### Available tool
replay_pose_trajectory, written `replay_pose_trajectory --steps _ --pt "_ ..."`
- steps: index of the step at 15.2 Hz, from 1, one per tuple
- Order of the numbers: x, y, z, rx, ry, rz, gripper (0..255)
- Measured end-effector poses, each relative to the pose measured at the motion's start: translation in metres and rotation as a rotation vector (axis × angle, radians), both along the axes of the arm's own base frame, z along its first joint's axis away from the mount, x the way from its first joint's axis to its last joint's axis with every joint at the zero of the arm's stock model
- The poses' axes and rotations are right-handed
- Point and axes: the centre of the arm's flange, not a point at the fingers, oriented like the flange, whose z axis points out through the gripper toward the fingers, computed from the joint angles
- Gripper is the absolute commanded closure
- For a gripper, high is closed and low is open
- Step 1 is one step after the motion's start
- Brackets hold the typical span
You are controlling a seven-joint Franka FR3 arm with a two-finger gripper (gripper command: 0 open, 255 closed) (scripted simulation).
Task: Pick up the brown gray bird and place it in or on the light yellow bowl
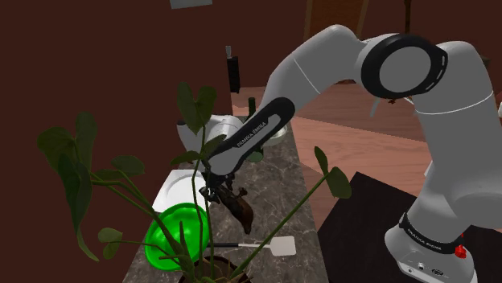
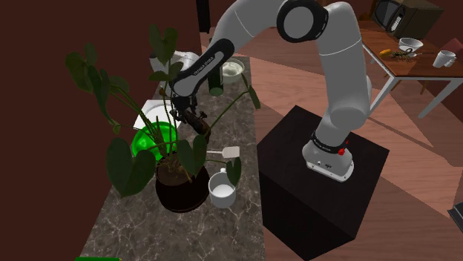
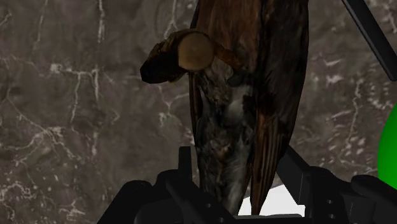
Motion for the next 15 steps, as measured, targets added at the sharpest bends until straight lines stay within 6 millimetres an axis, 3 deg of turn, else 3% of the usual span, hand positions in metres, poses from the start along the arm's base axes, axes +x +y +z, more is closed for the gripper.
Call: replay_pose_trajectory --steps 15 --pt "0.001 0.0 0.081 0.0 0.0 0.0 255"
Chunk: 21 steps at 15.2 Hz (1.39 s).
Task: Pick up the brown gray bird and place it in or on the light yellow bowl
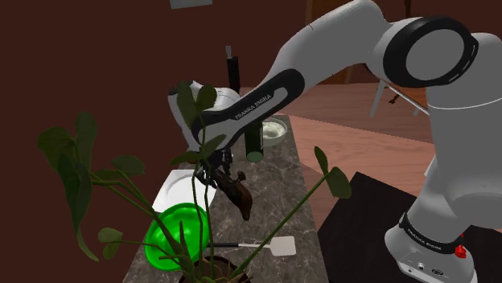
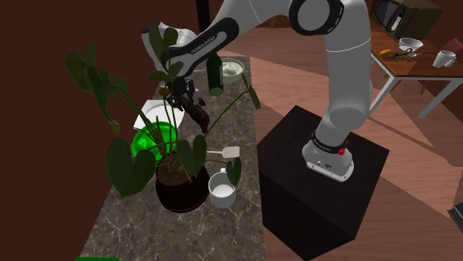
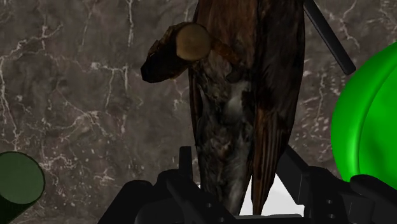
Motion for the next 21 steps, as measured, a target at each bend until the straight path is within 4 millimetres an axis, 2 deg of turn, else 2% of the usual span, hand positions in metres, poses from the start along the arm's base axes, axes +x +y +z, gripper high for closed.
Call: replay_pose_trajectory --steps 7,8,10,21 --pt "0.0 0.001 0.036 0.0 0.0 0.0 255" --pt "0.002 -0.005 0.038 0.0 0.0 0.0 255" --pt "0.011 -0.023 0.039 0.0 0.0 0.0 255" --pt "0.063 -0.163 0.045 0.0 0.0 -0.002 255"
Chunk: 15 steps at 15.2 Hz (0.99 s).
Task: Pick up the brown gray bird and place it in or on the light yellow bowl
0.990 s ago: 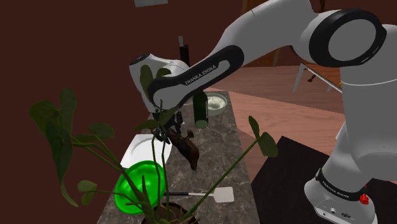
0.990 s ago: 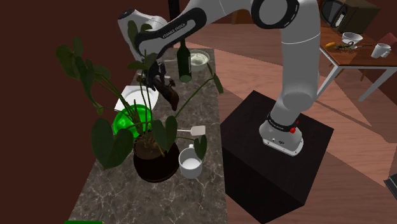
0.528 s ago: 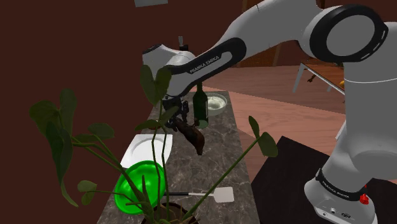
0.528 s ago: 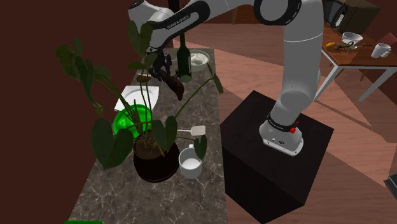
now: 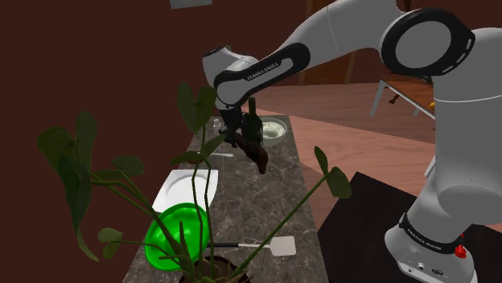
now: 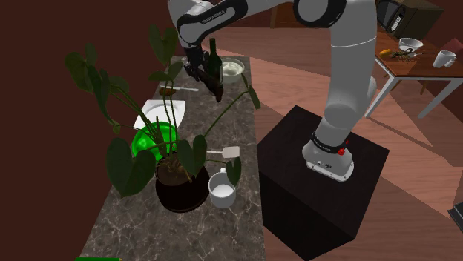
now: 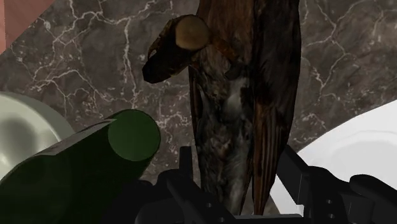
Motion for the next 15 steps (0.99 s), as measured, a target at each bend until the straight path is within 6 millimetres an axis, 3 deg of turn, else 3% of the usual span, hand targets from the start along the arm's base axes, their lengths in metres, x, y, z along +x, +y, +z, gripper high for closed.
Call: replay_pose_trajectory --steps 8,12,15 --pt "0.041 -0.088 0.006 0.003 -0.007 0.005 255" --pt "0.058 -0.14 0.013 0.002 -0.012 0.005 255" --pt "0.071 -0.182 0.005 0.001 -0.001 0.001 255"
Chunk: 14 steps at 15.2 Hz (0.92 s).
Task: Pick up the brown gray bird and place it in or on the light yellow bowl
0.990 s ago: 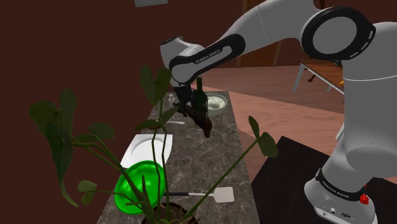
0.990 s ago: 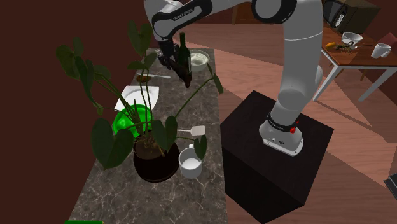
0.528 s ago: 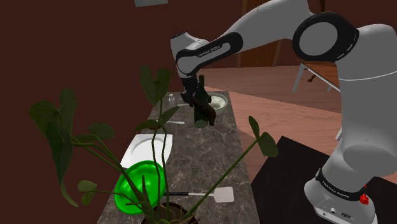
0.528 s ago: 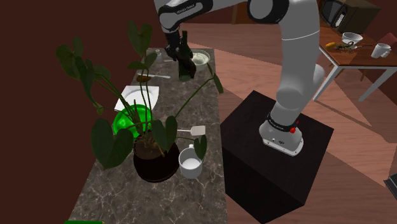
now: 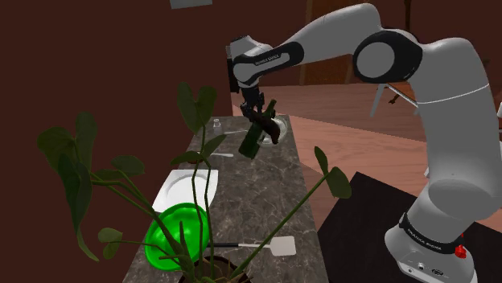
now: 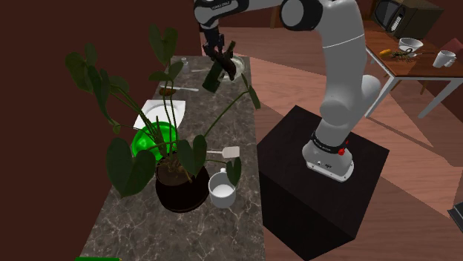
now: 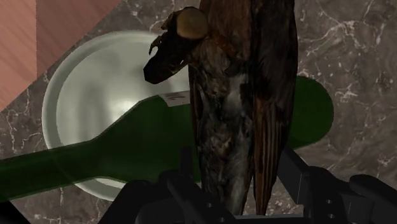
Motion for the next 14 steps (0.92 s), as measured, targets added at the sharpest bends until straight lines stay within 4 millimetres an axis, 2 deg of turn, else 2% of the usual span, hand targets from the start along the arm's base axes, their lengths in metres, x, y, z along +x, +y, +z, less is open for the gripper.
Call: replay_pose_trajectory --steps 8,9,14 --pt "0.043 -0.098 0.006 0.0 0.001 0.0 255" --pt "0.044 -0.107 0.003 -0.001 0.002 -0.001 255" --pt "0.047 -0.115 -0.022 0.0 0.002 0.0 255"
